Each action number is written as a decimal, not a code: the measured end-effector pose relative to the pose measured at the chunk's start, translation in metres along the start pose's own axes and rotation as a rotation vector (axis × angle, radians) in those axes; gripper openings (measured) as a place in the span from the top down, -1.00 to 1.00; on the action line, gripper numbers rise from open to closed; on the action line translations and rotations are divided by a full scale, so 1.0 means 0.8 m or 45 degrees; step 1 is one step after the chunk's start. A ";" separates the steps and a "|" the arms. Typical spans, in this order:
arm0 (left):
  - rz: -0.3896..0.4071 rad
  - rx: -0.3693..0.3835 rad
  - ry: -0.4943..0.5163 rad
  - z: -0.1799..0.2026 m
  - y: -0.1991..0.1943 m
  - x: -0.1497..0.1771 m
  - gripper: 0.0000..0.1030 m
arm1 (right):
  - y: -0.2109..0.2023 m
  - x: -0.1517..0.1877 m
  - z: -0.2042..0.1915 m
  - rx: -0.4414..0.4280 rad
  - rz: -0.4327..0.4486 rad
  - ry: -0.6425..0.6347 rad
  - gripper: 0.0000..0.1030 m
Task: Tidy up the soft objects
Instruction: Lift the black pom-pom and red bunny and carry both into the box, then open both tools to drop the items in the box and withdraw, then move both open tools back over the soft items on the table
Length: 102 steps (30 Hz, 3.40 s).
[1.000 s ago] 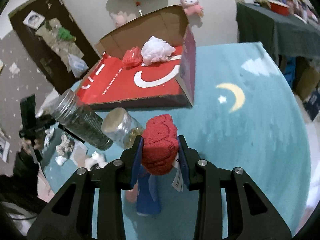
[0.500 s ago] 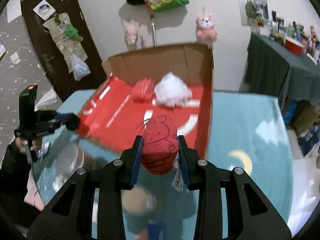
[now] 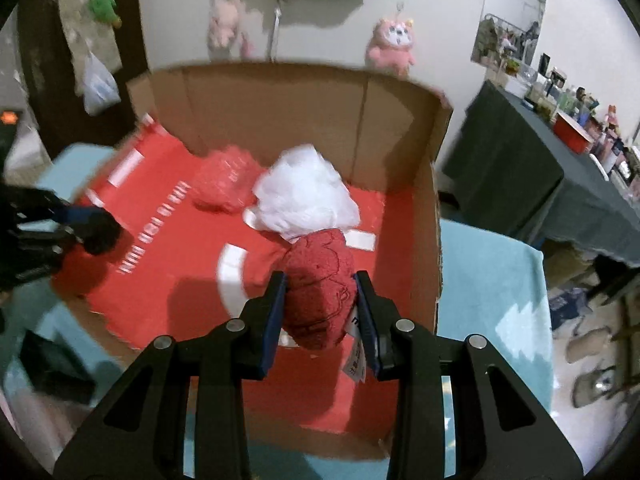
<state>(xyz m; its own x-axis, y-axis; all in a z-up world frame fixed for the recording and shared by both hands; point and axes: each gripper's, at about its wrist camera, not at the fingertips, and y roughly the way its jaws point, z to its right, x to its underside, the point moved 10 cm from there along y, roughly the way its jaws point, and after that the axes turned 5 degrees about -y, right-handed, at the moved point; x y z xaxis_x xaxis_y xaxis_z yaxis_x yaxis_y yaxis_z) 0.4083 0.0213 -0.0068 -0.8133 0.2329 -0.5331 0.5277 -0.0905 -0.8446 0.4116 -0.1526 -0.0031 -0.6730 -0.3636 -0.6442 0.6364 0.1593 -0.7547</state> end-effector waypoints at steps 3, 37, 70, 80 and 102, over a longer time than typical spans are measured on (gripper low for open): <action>-0.021 -0.033 0.016 -0.002 0.011 -0.002 0.64 | 0.022 0.005 0.004 0.051 -0.071 -0.044 0.37; 0.009 -0.136 0.004 -0.013 0.022 -0.017 -0.06 | 0.068 0.017 -0.004 0.219 -0.228 -0.243 -0.14; 0.701 -0.080 -0.215 0.014 -0.321 0.045 -1.00 | -0.255 0.019 -0.049 0.132 0.357 -0.058 -0.71; 0.872 -0.065 -0.208 0.054 -0.369 0.121 -1.00 | -0.317 0.078 -0.084 0.079 0.510 -0.009 -0.76; 0.826 -0.061 -0.307 0.118 -0.266 0.264 -1.00 | -0.272 0.257 -0.128 0.198 0.657 0.198 -0.89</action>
<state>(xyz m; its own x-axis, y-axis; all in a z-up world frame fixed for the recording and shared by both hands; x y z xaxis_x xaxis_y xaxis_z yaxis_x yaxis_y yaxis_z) 0.1011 -0.0020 0.0557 -0.3584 -0.0760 -0.9305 0.9315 -0.0947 -0.3511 0.0961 -0.1676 0.0163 -0.2998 -0.1327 -0.9447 0.9381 0.1394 -0.3172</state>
